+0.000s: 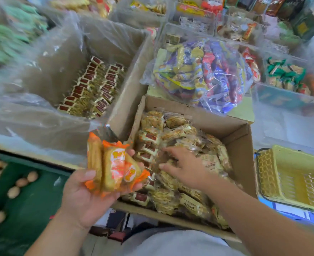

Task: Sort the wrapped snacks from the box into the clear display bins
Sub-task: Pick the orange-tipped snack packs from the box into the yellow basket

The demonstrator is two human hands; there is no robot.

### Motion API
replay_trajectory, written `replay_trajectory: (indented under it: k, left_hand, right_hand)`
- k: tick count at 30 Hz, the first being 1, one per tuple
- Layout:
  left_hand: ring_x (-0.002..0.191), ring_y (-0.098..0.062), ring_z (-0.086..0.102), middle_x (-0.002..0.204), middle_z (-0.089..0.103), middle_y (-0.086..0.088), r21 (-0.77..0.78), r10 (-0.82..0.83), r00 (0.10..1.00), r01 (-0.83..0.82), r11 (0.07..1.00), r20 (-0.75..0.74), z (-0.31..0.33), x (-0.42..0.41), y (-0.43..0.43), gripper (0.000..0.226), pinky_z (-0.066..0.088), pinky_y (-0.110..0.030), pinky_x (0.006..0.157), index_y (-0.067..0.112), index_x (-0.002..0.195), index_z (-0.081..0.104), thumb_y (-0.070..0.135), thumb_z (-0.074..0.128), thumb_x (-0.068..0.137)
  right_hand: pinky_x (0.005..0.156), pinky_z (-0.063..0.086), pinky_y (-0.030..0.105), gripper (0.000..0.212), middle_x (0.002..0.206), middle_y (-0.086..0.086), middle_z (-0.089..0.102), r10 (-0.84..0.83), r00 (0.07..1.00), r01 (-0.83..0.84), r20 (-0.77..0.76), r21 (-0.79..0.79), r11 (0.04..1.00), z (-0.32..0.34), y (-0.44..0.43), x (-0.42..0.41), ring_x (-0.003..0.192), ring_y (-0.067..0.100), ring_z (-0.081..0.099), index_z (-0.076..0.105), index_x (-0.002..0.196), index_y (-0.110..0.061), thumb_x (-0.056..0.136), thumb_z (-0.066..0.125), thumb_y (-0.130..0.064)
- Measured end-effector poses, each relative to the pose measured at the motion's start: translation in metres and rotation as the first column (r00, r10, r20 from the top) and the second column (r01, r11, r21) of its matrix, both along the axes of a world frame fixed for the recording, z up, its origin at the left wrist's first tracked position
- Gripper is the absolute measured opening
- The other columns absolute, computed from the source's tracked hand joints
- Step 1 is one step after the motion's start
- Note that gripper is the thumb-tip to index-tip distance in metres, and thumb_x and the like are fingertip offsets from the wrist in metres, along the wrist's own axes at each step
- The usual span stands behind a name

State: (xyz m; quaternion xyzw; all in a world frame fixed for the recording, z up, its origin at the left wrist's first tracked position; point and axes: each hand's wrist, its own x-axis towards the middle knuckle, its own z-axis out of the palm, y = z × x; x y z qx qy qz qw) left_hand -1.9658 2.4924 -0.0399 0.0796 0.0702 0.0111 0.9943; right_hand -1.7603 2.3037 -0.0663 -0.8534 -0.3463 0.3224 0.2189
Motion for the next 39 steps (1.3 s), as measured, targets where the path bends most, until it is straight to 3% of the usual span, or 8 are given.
replay_trajectory:
  k: [2, 5, 8, 16, 20, 27, 33, 39]
  left_hand:
    - [0.133, -0.058, 0.043, 0.147, 0.046, -0.035, 0.000, 0.071, 0.997, -0.071, 0.997, 0.032, -0.002, -0.017, -0.005, 0.065, 0.027, -0.075, 0.108, -0.007, 0.145, 0.045, 0.011, 0.065, 0.086]
    - [0.123, -0.051, 0.059, 0.137, 0.060, -0.026, 0.248, 0.238, 0.957, -0.193, 0.949, -0.164, -0.004, -0.036, -0.011, 0.074, 0.048, -0.068, 0.095, 0.002, 0.132, 0.065, 0.024, 0.085, 0.064]
    - [0.118, -0.049, 0.063, 0.133, 0.065, -0.021, 0.350, 0.342, 0.883, -0.225, 0.909, -0.320, -0.009, -0.048, -0.018, 0.086, 0.056, -0.063, 0.086, 0.005, 0.127, 0.068, 0.028, 0.092, 0.048]
    - [0.113, -0.048, 0.066, 0.131, 0.065, -0.022, 0.337, 0.386, 0.840, -0.262, 0.904, -0.382, -0.013, -0.047, -0.022, 0.075, 0.059, -0.056, 0.079, 0.008, 0.119, 0.073, 0.025, 0.091, 0.048]
    - [0.113, -0.048, 0.066, 0.130, 0.064, -0.022, 0.360, 0.411, 0.825, -0.275, 0.891, -0.387, -0.013, -0.039, -0.021, 0.056, 0.060, -0.055, 0.076, 0.009, 0.117, 0.073, 0.019, 0.069, 0.062]
    - [0.113, -0.049, 0.066, 0.129, 0.066, -0.021, 0.383, 0.412, 0.832, -0.266, 0.884, -0.372, -0.010, -0.024, -0.019, 0.063, 0.060, -0.055, 0.074, 0.009, 0.124, 0.067, 0.020, 0.067, 0.062]
    - [0.116, -0.048, 0.066, 0.132, 0.065, -0.020, 0.376, 0.346, 0.863, -0.202, 0.904, -0.368, -0.008, -0.014, -0.016, 0.086, 0.060, -0.057, 0.077, 0.011, 0.126, 0.068, 0.024, 0.093, 0.045]
    - [0.112, -0.045, 0.068, 0.132, 0.066, -0.020, 0.391, 0.365, 0.854, -0.214, 0.895, -0.370, -0.018, -0.008, -0.017, 0.075, 0.060, -0.056, 0.075, 0.009, 0.133, 0.060, 0.019, 0.071, 0.059]
  right_hand:
    - [0.118, 0.032, 0.047, 0.096, 0.162, 0.008, 0.023, 0.143, 0.989, -0.144, -0.030, -0.054, 0.988, -0.014, 0.031, -0.010, 0.150, 0.030, 0.024, 0.023, 0.152, -0.048, 0.072, 0.064, -0.079]
    - [0.119, 0.022, 0.059, 0.132, 0.164, 0.008, -0.026, 0.209, 0.977, -0.214, -0.045, -0.214, 0.953, -0.037, 0.063, -0.023, 0.152, 0.044, -0.006, -0.003, 0.153, -0.054, 0.051, 0.076, -0.083]
    - [0.116, 0.030, 0.060, 0.149, 0.152, 0.001, -0.048, 0.255, 0.967, -0.246, -0.018, -0.335, 0.909, -0.058, 0.072, -0.033, 0.151, 0.049, -0.006, -0.022, 0.149, -0.053, 0.048, 0.086, -0.071]
    - [0.096, 0.051, 0.051, 0.120, 0.149, 0.009, 0.016, 0.348, 0.890, -0.263, 0.296, -0.292, 0.920, -0.062, 0.068, -0.039, 0.137, 0.039, 0.029, 0.009, 0.149, -0.044, 0.052, 0.077, -0.067]
    - [0.097, 0.050, 0.054, 0.126, 0.157, 0.008, 0.010, 0.332, 0.919, -0.254, 0.213, -0.325, 0.911, -0.065, 0.074, -0.040, 0.138, 0.042, 0.029, 0.007, 0.149, -0.049, 0.054, 0.087, -0.062]
    - [0.087, 0.054, 0.040, 0.084, 0.142, -0.011, 0.023, 0.220, 0.966, -0.206, 0.133, -0.111, 0.972, -0.042, 0.056, -0.024, 0.125, 0.025, 0.041, 0.044, 0.126, -0.045, 0.051, 0.080, -0.049]
    - [0.069, 0.040, -0.001, 0.043, 0.118, -0.036, 0.044, -0.049, 0.993, 0.033, 0.104, 0.148, 0.988, 0.014, -0.010, 0.027, 0.101, -0.016, 0.052, 0.052, 0.093, -0.053, 0.065, 0.084, -0.041]
    - [0.081, 0.047, 0.029, 0.055, 0.125, -0.003, 0.061, -0.373, 0.915, 0.373, 0.152, 0.031, 0.927, 0.035, -0.087, 0.082, 0.098, 0.013, 0.062, 0.059, 0.114, -0.027, 0.070, 0.091, -0.028]
